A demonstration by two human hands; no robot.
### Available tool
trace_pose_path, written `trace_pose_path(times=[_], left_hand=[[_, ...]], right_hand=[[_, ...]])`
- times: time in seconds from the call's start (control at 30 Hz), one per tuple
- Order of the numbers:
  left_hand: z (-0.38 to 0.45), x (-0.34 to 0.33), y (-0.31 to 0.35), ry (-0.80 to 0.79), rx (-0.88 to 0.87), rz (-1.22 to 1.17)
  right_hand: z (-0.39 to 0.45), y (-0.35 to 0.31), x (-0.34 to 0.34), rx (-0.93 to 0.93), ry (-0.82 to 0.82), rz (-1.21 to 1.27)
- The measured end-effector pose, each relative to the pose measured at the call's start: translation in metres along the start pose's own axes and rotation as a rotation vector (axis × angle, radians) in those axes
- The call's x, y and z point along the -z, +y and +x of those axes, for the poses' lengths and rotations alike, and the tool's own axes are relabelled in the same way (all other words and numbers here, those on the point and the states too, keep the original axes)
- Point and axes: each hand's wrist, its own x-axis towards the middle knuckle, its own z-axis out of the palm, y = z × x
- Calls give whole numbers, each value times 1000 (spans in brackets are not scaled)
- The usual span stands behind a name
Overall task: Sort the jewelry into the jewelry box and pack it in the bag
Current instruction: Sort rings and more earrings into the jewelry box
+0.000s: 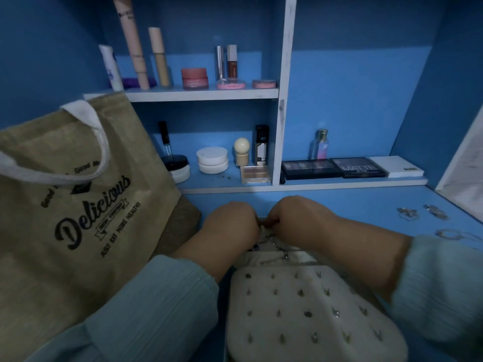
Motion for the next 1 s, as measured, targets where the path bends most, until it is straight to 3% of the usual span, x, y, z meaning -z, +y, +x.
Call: trace_pose_path(times=[0.13,0.3,0.47,0.7,1.0], left_hand=[[-11,-3,-4,122,-69,-60],[-17,2,-5,106,-37,-122],[-23,5,-4,92,-56,-146],[-26,6,-2,92,-40,-147],[-30,8,1,103,-56,-130]], right_hand=[[-3,-1,10,21,-102,61],[-8,-1,16,34,-97,188],[-5,6,9,22,-6,312],[-4,5,8,18,-11,209],[-8,7,4,4,85,277]])
